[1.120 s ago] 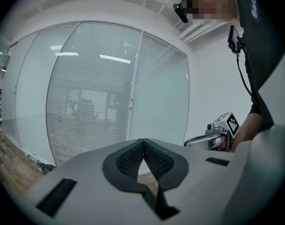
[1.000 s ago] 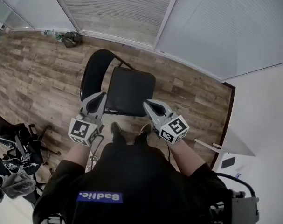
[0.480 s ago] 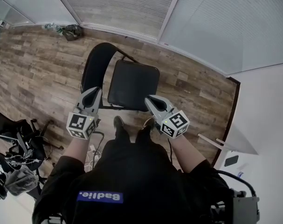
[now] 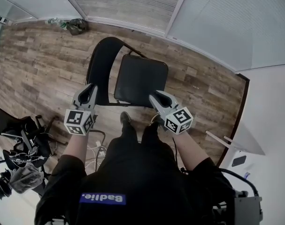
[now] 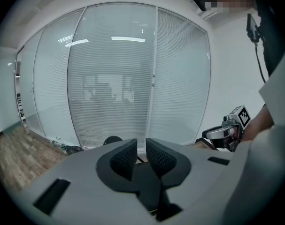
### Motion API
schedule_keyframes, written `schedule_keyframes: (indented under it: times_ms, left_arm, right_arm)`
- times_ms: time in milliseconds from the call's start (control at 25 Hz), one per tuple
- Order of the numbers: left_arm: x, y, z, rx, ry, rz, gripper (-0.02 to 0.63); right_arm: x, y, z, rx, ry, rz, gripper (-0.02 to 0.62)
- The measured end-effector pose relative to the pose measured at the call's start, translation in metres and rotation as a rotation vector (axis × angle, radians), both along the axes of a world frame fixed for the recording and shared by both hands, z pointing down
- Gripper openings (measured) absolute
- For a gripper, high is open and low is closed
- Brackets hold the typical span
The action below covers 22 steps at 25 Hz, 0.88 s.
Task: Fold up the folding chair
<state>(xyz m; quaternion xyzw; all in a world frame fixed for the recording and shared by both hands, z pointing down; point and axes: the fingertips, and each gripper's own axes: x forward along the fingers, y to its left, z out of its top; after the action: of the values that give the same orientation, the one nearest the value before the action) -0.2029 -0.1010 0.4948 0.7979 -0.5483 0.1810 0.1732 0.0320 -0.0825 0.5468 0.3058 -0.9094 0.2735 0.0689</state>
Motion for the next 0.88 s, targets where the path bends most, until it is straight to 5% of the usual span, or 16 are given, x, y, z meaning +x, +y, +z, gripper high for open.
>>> schedule_keyframes:
  times_ms: [880]
  left_arm:
    - [-0.066, -0.017, 0.095, -0.189, 0.012, -0.091, 0.253]
  right_arm:
    - [0.034, -0.02, 0.159, -0.245, 0.043, 0.142, 0.216]
